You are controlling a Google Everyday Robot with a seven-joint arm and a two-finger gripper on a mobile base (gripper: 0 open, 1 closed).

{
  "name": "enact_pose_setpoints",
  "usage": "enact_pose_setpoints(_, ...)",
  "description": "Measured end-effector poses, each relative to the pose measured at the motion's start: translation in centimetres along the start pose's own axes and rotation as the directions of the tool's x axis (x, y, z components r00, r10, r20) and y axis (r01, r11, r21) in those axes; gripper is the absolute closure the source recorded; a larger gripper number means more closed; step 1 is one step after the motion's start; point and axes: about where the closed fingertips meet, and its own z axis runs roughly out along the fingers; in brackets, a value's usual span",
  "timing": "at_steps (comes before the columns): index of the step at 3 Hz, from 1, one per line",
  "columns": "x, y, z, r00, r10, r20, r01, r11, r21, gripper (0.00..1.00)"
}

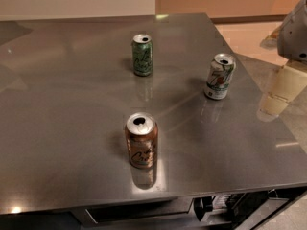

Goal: Move 7up can near green can

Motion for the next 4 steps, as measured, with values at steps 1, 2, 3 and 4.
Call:
enact_pose_setpoints(1,0.2,-3.4,2.5,0.998,0.060,0.037,-0.059,0.9978,-0.031,0.00)
enact_pose_setpoints(2,-0.1,-6.8,4.9,0.990,0.111,0.091,-0.107,0.9930,-0.050,0.00)
enact_pose_setpoints(3,-0.6,-9.1,7.0,0.980,0.143,0.141,-0.135,0.9888,-0.064,0.00)
enact_pose_setpoints(4,-1.5,-10.5,9.1,0.968,0.169,0.184,-0.156,0.9843,-0.083,0.00)
